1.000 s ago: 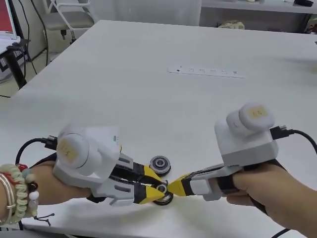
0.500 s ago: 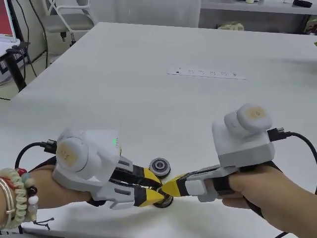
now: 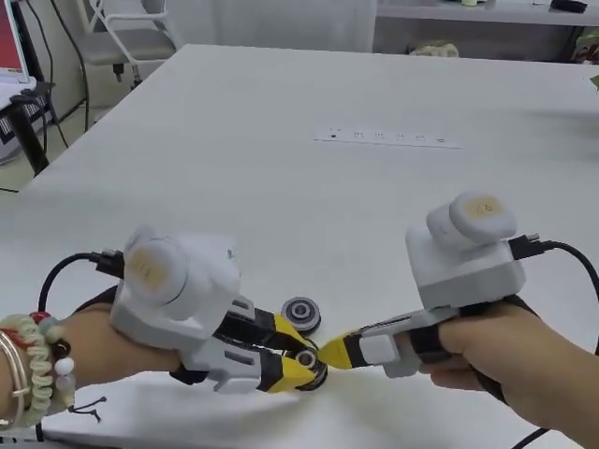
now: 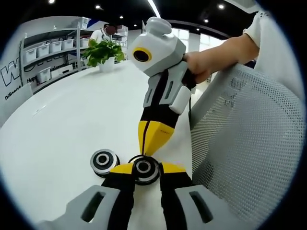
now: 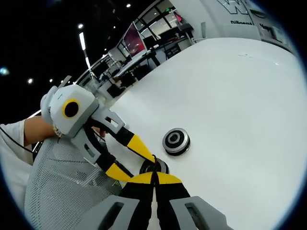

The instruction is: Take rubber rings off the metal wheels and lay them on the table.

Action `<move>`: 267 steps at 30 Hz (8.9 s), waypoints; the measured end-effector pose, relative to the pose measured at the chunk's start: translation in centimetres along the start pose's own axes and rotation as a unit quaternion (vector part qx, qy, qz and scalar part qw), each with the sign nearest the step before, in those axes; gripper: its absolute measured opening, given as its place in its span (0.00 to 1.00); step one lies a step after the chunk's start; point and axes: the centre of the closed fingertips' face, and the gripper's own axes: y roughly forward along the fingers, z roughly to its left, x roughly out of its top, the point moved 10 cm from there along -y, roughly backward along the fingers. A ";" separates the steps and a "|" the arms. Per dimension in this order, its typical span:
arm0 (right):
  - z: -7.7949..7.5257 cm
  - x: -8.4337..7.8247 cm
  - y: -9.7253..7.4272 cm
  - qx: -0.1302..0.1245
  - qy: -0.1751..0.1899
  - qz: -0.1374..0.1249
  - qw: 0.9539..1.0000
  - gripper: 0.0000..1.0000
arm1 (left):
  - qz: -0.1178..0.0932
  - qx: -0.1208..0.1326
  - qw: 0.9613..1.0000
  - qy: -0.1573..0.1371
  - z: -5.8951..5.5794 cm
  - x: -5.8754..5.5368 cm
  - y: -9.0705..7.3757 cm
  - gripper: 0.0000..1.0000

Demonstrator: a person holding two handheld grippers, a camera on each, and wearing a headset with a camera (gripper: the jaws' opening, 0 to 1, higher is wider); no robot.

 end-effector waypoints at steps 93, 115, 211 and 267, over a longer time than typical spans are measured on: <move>4.2 1.7 0.9 0.058 -0.109 -0.091 0.988 0.00 | -0.037 0.201 0.967 -0.152 -4.7 -3.4 -13.9 0.99; 4.7 4.5 5.3 0.020 -0.072 -0.074 0.994 0.00 | -0.019 0.200 0.968 -0.152 -4.6 -3.8 -13.8 0.99; -0.2 -0.1 0.1 0.012 -0.239 0.050 0.970 0.24 | -0.073 0.098 0.992 -0.008 -0.9 5.4 -10.7 0.96; -0.5 -0.7 1.2 0.014 -0.304 0.063 0.950 0.12 | 0.001 0.021 0.999 0.025 0.5 -0.5 0.7 0.08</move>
